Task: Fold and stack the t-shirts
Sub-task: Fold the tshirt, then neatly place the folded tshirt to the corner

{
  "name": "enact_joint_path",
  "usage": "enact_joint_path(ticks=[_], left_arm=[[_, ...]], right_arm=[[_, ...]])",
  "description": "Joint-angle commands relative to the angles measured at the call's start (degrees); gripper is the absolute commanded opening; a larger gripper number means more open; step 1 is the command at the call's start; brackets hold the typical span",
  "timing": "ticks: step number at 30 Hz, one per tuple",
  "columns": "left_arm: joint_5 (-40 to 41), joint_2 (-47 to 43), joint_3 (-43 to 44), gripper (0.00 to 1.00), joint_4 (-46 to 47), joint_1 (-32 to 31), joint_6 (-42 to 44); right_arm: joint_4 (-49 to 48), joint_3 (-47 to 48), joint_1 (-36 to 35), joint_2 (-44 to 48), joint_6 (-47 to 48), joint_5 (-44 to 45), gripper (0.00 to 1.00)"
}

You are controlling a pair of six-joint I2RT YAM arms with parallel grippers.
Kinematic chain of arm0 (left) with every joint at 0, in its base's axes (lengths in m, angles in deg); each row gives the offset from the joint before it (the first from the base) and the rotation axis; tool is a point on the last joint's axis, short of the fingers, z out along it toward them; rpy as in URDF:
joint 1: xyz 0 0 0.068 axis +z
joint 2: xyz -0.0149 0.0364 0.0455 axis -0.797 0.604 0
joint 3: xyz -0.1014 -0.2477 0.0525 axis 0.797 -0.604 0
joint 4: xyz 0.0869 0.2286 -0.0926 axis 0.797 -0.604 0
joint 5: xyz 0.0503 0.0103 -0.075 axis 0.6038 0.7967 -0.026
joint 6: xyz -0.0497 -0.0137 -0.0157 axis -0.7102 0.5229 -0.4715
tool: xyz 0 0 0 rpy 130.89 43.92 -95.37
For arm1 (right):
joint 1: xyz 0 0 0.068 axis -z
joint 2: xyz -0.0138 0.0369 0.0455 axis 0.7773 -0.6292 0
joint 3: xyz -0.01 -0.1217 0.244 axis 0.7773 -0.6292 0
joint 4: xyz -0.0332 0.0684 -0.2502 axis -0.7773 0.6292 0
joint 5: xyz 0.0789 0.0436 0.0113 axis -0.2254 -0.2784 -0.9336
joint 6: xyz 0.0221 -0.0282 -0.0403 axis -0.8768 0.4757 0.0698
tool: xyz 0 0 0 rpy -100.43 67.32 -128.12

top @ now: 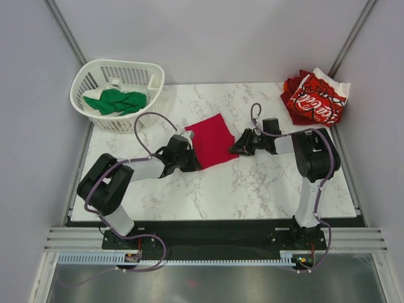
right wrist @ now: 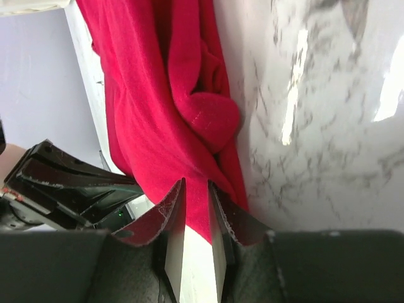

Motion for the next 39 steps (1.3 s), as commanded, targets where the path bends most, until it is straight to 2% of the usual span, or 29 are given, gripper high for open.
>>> enact_joint_path(ticks=[1,5,9,12,13,14,16,19,21,24,27,28,31,32,36,39], left_arm=[[-0.8,-1.6,-3.9,0.02,-1.9,2.2,-2.0],[-2.7,-3.1,-6.3,0.02,-1.8,2.7,-1.6],[-5.9,-4.1,-7.2,0.02,-1.8,3.0,-0.2],[-8.1,-4.5,-7.6,0.02,-1.8,3.3,1.3],[-8.7,-4.8,-7.6,0.02,-1.8,3.3,1.6],[-9.2,-5.1,-7.7,0.02,-1.9,3.2,2.0],[-9.7,-6.4,-7.9,0.02,-1.9,3.1,2.1],[-9.6,-8.7,-8.9,0.02,-2.4,3.1,2.3],[-8.8,-13.0,-9.4,0.02,-4.5,3.1,2.4],[-6.6,-20.6,-9.3,0.02,-10.4,3.1,2.6],[-5.0,-28.2,-8.5,0.02,-16.1,3.1,2.4],[-4.8,-30.1,-8.4,0.02,-17.6,3.1,1.9],[-4.5,-36.4,-6.4,0.03,-24.6,3.1,0.6],[-4.0,-37.8,-4.7,0.03,-29.3,3.1,1.2],[1.6,-46.0,-1.4,0.03,-38.5,3.1,4.7],[4.1,-52.7,-0.8,0.05,-42.1,3.1,6.8]], right_arm=[[3.1,-8.3,0.2,-1.0,2.2,9.8,0.29],[3.6,-14.0,-0.4,4.5,1.7,12.6,0.29],[5.7,-20.2,-2.5,15.8,0.5,17.4,0.30],[7.4,-25.0,-5.3,23.9,-0.9,20.0,0.40],[8.5,-26.1,-5.9,26.0,-0.8,20.9,0.48],[11.3,-26.3,-7.1,28.0,-0.3,21.9,0.52],[15.1,-25.4,-7.4,33.2,1.7,24.4,0.59],[23.5,-20.8,-7.4,38.5,4.3,28.5,0.65],[28.1,-16.4,-7.3,41.6,5.6,30.7,0.67],[32.5,-10.1,-7.2,43.7,7.0,35.9,0.78],[33.8,-5.6,-6.4,43.0,7.9,41.3,0.91],[33.8,-4.8,-5.8,42.1,8.0,41.9,0.92],[32.8,-1.7,-3.5,36.5,9.0,42.4,0.92],[31.3,-1.2,-2.6,33.4,9.1,41.4,0.91],[24.9,0.8,-1.2,25.9,9.8,37.3,0.86],[21.7,2.8,-0.2,19.9,9.6,33.0,0.83]])
